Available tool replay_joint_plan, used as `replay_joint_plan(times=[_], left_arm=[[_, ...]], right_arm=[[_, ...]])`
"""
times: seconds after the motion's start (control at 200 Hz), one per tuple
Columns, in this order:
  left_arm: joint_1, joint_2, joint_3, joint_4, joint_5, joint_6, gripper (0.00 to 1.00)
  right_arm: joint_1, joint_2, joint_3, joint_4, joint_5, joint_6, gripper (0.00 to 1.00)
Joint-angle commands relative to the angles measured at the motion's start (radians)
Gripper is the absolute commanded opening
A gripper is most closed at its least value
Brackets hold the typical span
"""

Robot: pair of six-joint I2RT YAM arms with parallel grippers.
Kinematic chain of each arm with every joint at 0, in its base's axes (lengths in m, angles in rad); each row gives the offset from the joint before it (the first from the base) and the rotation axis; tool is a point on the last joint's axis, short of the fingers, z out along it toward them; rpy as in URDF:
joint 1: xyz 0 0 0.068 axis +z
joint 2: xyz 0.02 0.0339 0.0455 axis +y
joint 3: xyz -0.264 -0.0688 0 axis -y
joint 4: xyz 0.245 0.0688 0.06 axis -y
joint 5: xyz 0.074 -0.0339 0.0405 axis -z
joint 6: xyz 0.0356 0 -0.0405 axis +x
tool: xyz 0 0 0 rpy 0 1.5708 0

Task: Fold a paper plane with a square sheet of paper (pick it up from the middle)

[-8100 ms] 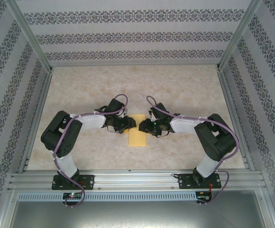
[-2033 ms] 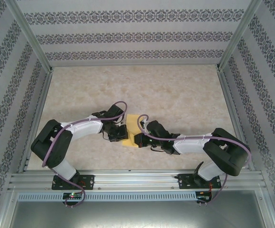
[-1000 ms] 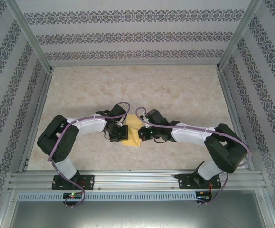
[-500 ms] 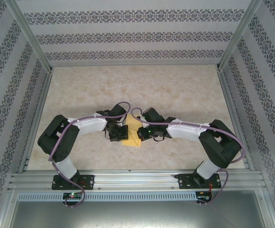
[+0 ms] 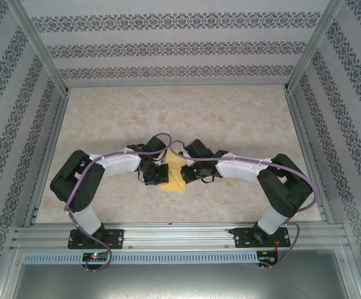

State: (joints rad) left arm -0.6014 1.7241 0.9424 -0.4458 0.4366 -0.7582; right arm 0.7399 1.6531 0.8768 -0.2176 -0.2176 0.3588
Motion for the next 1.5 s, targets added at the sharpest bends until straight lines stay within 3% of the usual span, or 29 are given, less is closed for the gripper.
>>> replay_joint_plan(times=[0.0,1.494], left_arm=[[-0.011,0.038,0.012,-0.042,-0.027,0.025,0.04],[-0.012,0.051,0.024,-0.066,-0.031,0.038,0.02]], right_arm=[[-0.012,0.017,0.03,-0.023,0.026,-0.027,0.03],[-0.024,0.094,0.098,-0.078,0.043,-0.072,0.04]])
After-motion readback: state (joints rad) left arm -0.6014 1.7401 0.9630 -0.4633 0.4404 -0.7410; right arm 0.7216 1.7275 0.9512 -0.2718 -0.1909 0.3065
